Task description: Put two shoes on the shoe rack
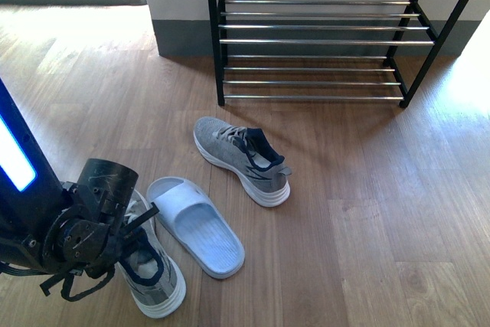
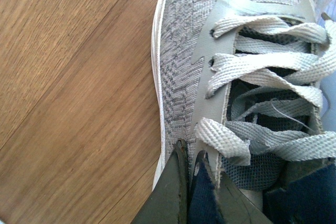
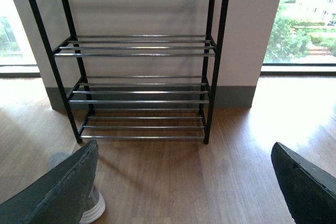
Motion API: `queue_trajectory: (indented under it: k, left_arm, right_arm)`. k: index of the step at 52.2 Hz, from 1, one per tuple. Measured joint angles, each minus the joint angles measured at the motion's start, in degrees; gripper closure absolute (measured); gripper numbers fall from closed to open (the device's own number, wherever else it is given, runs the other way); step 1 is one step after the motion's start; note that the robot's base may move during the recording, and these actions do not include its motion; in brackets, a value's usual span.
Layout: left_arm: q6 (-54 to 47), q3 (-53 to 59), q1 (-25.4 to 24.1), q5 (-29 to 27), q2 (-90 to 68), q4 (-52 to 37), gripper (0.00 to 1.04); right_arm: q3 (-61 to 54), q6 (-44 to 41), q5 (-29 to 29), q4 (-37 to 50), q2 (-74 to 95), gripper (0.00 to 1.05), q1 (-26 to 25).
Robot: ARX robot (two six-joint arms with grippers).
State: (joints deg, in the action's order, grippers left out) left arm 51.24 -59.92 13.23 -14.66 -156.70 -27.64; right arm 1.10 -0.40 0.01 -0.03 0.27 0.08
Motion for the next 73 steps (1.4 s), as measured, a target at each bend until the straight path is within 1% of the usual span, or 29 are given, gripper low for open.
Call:
queue_trajectory:
  k: [11,21,34,39,45,54,73]
  left_arm:
    - [-2.7,1.8,0.3,-3.0,-1.0,-8.3,1.03]
    - [-4.2,2.5,0.3,-3.3,-1.3,-12.5,1.03]
    - [-4.0,2.5,0.3,-3.5,-1.4,-11.6,1.03]
    - [-4.1,3.2,0.3,-2.8,-1.7,-14.6,1.03]
    - [-4.0,3.3,0.3,-2.4,-1.9,-15.5,1.03]
    - [-4.0,3.0,0.3,-2.4,-1.9,-12.9,1.03]
    - [-3.9,3.0,0.3,-2.3,-1.9,-12.9,1.03]
  right_arm:
    - [0.0,0.0,0.0,0.0,0.0,0.09,0.0]
    - [0.0,0.0,0.0,0.0,0.0,0.09,0.0]
    - [0.0,0.0,0.0,0.0,0.0,0.09,0.0]
    - [0.0,0.0,0.0,0.0,0.0,0.09,0.0]
    - [0.0,0.0,0.0,0.0,0.0,0.09,0.0]
    - [0.0,0.0,0.0,0.0,0.0,0.09,0.0]
    - [0.0,0.0,0.0,0.0,0.0,0.09,0.0]
